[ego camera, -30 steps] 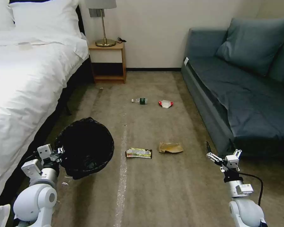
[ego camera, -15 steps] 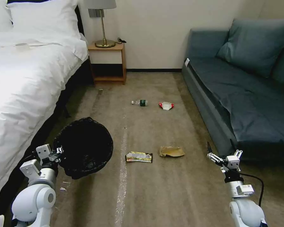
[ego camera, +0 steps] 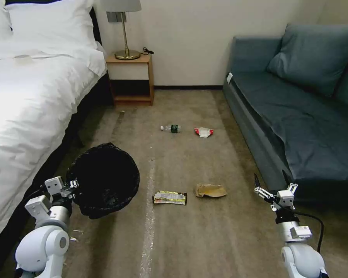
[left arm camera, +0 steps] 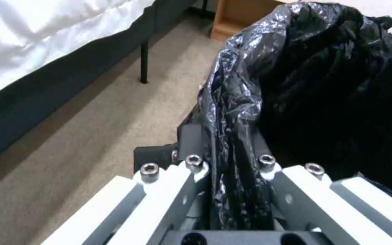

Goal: Pick up the trash bin, then pick up the garbage on the floor and place it into the trash bin.

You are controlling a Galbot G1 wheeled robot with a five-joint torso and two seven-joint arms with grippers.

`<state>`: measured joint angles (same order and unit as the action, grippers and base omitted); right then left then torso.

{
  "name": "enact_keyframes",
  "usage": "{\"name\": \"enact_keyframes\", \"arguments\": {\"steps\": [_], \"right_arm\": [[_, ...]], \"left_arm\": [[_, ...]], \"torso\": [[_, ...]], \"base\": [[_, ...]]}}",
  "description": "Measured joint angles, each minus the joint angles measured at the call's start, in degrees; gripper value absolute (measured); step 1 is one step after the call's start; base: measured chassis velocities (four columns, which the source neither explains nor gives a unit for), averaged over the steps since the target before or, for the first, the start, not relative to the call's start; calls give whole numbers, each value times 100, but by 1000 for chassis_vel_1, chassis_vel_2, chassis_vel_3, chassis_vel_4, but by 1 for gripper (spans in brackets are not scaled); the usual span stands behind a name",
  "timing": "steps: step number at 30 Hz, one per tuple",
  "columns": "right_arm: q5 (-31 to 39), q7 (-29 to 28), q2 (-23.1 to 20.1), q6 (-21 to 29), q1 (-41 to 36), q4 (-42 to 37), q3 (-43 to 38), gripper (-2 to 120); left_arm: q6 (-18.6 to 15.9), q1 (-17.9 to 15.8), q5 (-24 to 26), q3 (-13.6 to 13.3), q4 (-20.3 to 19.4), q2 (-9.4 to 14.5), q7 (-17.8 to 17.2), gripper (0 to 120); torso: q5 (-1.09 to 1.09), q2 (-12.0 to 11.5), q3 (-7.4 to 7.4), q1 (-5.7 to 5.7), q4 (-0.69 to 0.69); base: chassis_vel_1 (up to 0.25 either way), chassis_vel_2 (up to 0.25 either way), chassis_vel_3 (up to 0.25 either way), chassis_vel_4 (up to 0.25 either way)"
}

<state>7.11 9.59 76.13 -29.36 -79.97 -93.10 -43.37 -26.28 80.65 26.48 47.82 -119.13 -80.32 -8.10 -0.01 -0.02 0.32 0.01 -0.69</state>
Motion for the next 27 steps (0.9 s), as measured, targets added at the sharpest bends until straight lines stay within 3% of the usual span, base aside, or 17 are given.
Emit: {"name": "enact_keyframes", "arguments": {"steps": [27], "right_arm": [[-22,4,-10,16,32,71,26,100]], "left_arm": [[20,-32,3,3,76,-5,-6,5]], "torso": [[0,0,0,0,0]], "base": [[-58,54,52,-59]]}}
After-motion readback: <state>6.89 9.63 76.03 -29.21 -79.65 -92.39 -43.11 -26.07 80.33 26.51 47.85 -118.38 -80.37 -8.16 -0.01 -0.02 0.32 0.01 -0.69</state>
